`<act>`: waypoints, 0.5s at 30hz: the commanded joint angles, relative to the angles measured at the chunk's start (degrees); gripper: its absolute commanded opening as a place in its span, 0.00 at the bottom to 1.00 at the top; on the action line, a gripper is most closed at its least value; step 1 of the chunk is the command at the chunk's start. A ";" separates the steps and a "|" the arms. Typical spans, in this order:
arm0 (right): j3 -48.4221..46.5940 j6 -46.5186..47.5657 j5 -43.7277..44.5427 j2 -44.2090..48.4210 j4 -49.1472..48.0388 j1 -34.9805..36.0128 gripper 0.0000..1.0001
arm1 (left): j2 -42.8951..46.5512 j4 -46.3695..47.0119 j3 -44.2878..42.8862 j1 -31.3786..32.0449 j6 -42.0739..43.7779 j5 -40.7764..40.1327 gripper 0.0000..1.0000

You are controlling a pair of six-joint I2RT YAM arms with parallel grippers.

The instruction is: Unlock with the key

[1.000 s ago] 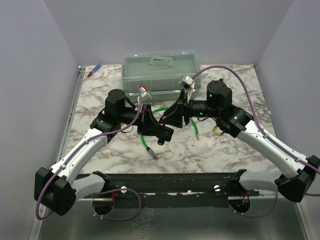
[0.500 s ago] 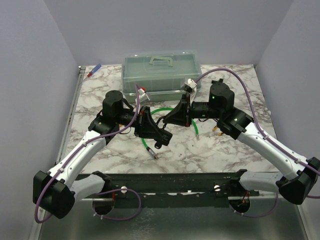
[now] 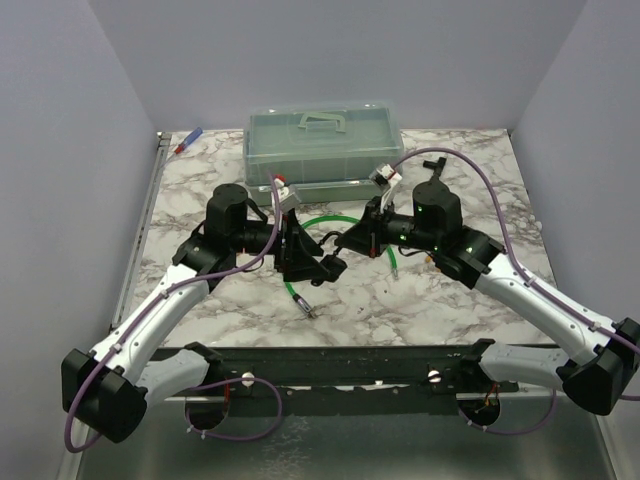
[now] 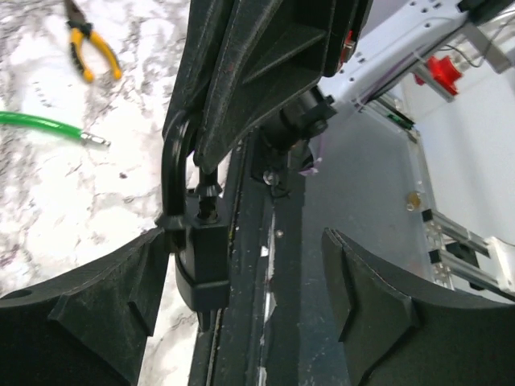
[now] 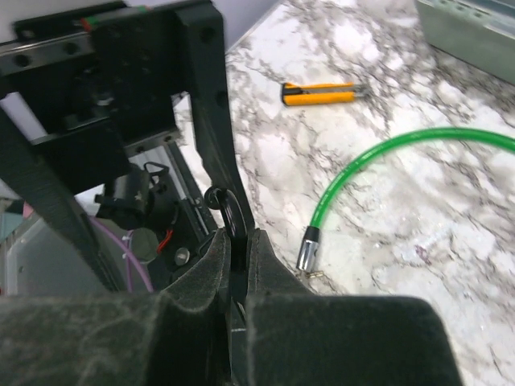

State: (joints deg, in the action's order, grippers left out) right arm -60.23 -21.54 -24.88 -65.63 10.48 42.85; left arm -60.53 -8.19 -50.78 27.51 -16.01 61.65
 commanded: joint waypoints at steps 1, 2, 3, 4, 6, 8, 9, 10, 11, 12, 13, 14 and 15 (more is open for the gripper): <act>-0.07 -4.33 7.82 2.92 0.98 0.25 0.00 | 2.97 -6.50 -2.11 0.27 7.47 -9.17 0.88; 0.37 -4.75 8.62 3.19 1.28 0.25 0.00 | 3.67 -6.83 -2.05 0.27 7.90 -10.31 0.91; 0.93 -4.97 8.89 3.55 1.11 0.30 0.00 | 4.17 -7.04 -1.92 0.26 8.31 -11.24 0.94; 1.62 -5.49 9.27 3.84 1.04 0.28 0.00 | 4.62 -7.24 -1.87 0.29 8.53 -12.13 0.97; 2.93 -6.62 9.95 4.45 1.03 0.29 0.00 | 5.10 -7.74 -1.86 0.27 9.12 -14.05 0.99; 4.74 -7.69 11.19 5.19 1.54 0.29 0.00 | 5.33 -7.97 -1.86 0.27 9.39 -15.54 0.99; 5.94 -8.30 11.86 5.60 1.90 0.30 0.00 | 5.35 -7.98 -1.86 0.26 9.51 -15.97 0.99; 6.99 -8.87 12.72 5.95 2.22 0.24 0.00 | 5.29 -7.99 -1.91 0.27 9.55 -16.35 0.99; 8.01 -9.46 13.56 5.99 2.70 0.24 0.00 | 5.15 -7.99 -1.94 0.27 9.49 -16.97 0.99; 8.95 -10.30 14.02 5.85 2.93 0.23 0.00 | 4.97 -7.99 -2.02 0.28 9.44 -17.56 0.99; 9.82 -10.94 14.33 5.52 3.15 0.25 0.00 | 4.79 -7.99 -2.10 0.22 9.42 -18.56 0.99; 10.60 -11.42 14.59 4.98 3.22 0.29 0.00 | 4.61 -8.11 -2.19 0.21 9.50 -19.71 0.99; 11.52 -11.79 14.49 4.45 2.78 0.22 0.00 | 4.53 -8.28 -2.21 0.24 9.52 -20.85 0.98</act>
State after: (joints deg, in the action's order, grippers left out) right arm -50.83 -29.12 -13.08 -61.01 14.28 42.85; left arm -55.86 -15.68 -51.11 27.51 -8.05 46.74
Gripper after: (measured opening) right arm 0.043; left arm 0.987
